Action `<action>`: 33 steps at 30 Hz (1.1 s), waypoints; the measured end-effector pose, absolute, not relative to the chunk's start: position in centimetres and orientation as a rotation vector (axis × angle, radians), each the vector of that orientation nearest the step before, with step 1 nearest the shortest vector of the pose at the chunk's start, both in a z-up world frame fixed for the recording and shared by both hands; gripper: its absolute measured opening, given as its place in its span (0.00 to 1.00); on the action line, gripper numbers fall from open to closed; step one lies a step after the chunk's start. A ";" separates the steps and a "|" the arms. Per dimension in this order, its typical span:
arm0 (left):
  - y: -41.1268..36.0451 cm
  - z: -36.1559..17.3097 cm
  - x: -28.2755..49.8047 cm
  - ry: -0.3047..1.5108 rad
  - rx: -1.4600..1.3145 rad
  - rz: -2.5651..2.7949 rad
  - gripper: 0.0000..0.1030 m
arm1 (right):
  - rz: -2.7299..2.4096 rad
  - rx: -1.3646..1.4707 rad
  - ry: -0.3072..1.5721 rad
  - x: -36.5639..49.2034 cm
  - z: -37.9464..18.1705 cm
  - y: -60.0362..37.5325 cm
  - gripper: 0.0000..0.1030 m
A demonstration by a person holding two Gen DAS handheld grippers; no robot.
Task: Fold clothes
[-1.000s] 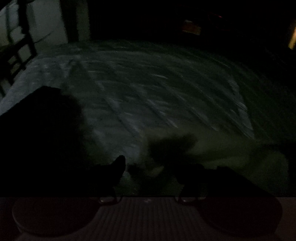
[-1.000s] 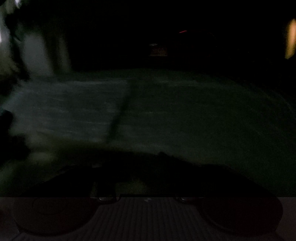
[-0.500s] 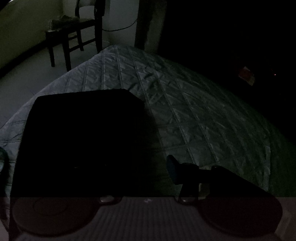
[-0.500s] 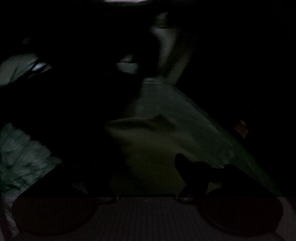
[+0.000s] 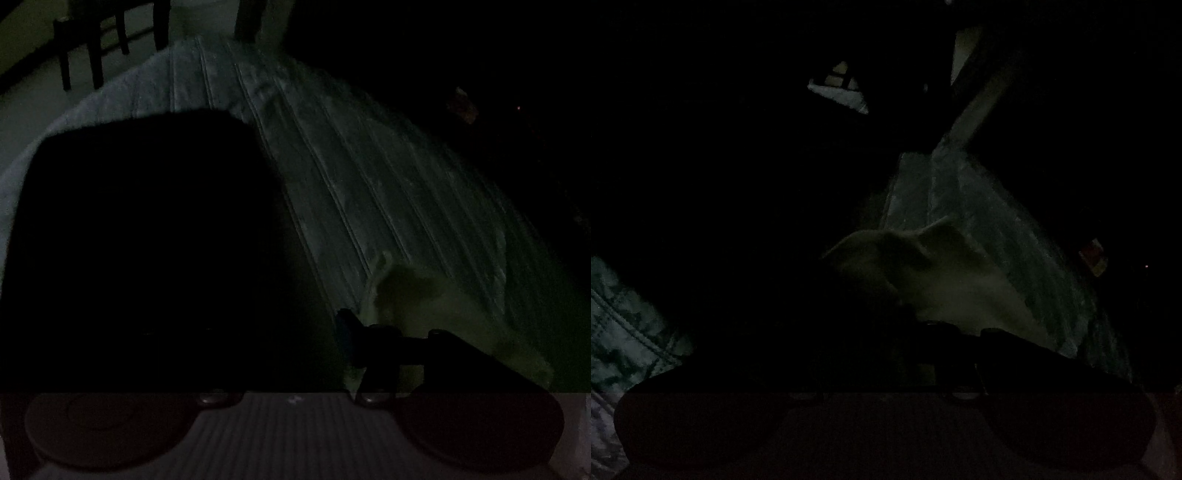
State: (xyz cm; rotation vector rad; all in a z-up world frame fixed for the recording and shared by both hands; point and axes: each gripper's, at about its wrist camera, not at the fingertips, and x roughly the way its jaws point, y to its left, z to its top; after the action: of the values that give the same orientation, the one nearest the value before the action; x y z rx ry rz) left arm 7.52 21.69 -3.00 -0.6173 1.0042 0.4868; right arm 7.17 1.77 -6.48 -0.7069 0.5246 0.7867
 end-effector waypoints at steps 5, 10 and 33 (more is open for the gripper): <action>21.5 -4.3 7.5 1.060 -0.675 0.485 0.52 | 0.763 -0.611 0.523 6.9 -5.4 0.7 0.20; 20.9 -5.4 8.2 1.067 -0.798 0.429 0.54 | 0.758 -0.545 0.523 6.7 -4.0 -0.5 0.20; 18.8 -6.2 10.3 1.056 -0.851 0.418 0.57 | 0.779 -0.424 0.555 7.1 -4.9 -2.0 0.22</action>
State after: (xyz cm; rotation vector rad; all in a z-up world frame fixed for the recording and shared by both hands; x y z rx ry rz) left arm 10.30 18.79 -6.21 -0.8508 1.0559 0.4181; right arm 7.13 -2.01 -4.88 -0.4238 0.5551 0.7786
